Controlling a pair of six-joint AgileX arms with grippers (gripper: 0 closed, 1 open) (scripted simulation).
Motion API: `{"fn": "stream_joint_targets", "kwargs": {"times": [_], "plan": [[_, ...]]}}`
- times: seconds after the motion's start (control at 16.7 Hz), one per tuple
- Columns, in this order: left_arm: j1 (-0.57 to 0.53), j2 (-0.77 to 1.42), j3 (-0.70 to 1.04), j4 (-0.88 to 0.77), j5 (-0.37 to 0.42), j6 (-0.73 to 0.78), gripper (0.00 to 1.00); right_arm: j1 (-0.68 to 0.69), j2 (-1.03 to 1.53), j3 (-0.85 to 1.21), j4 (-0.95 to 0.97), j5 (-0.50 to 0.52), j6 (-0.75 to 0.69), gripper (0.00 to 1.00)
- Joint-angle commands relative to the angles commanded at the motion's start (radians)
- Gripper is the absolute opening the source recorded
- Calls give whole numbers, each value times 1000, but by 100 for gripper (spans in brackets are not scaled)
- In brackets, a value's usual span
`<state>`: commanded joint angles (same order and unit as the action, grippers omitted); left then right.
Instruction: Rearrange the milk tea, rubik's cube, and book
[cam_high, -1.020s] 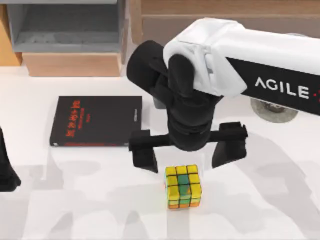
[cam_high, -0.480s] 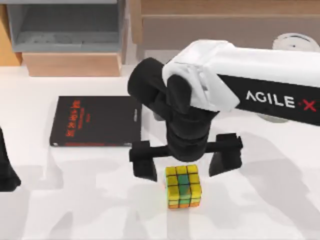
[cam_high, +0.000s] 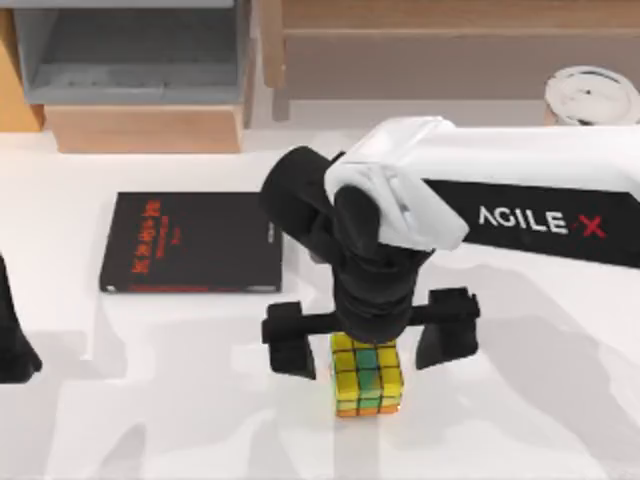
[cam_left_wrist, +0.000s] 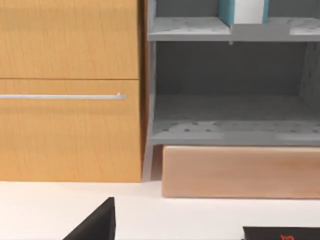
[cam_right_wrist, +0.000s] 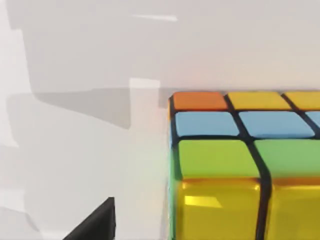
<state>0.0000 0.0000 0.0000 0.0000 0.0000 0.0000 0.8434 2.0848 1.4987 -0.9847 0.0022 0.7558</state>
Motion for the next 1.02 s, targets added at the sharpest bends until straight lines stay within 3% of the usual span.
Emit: {"fn": "stream_joint_targets", "kwargs": {"times": [0.78,1.02], "plan": [[0,0,0,0,0,0,100,0,0,0,0,0,0,2],[0,0,0,0,0,0,100,0,0,0,0,0,0,0]]}}
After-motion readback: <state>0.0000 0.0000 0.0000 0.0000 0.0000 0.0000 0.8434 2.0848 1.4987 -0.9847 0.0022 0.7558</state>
